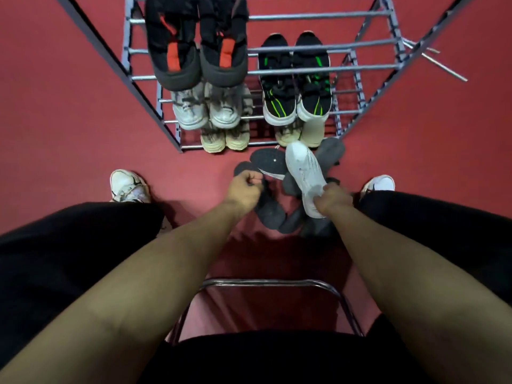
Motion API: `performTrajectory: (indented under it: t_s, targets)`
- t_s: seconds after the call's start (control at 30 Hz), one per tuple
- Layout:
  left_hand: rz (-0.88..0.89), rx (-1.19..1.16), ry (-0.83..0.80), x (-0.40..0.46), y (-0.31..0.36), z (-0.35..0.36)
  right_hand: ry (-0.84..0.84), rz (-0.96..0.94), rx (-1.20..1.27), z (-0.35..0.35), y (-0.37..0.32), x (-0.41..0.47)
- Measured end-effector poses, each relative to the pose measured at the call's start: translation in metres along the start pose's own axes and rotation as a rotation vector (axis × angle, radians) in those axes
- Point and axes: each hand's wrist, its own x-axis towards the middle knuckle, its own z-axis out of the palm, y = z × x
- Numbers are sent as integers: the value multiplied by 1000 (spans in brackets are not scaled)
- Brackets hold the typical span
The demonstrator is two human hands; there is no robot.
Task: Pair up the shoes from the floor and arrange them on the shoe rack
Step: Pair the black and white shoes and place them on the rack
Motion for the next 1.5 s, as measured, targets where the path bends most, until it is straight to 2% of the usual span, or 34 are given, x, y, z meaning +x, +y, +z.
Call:
performTrajectory:
  t_s: [0.17,0.3,0.43,0.5,0.57,0.67,0.73,0.8,0.87,0.9,1.0,1.1,1.17,1.23,1.3,1.43,1.5]
  targets:
    - [-159,58,-84,18,-32,16,-28,143,78,12,17,31]
    - [-240,73,-58,36,-41,25,-102,125,152,28,7,47]
    - [-297,90,-135,46,-46,42,-77,98,261,39,0,43]
    - [-350,71,-196,42,-48,52,-203,96,370,46,0,30]
    - [-420,42,-185,35,-53,59,-367,89,540,62,-2,8]
    - [-567,173,-227,14,-51,52,-469,70,679,84,-5,-22]
    - [-643,154,-61,5,-64,41,-451,-53,595,90,-8,-28]
    - [-561,19,143,-4,-81,25,-261,-288,318,89,-8,-24]
    - [-532,104,244,-9,-92,6,-36,-392,138,84,-4,-17]
    - [-545,158,272,-9,-101,-4,11,-420,67,81,-1,-10]
    - [-540,398,269,-4,-117,-28,-35,-465,-377,68,8,10]
    - [-367,781,207,5,-127,-34,7,-559,-630,73,20,26]
    - [-185,816,190,10,-124,-28,69,-620,-674,79,21,29]
    - [-86,751,192,12,-116,-18,70,-671,-659,82,18,30]
    - [-27,653,193,12,-107,-8,121,-751,-637,84,19,33]
    - [12,433,273,1,-96,8,75,-895,-497,64,14,24]
    - [-5,379,299,-11,-93,18,192,-971,-360,57,3,3]
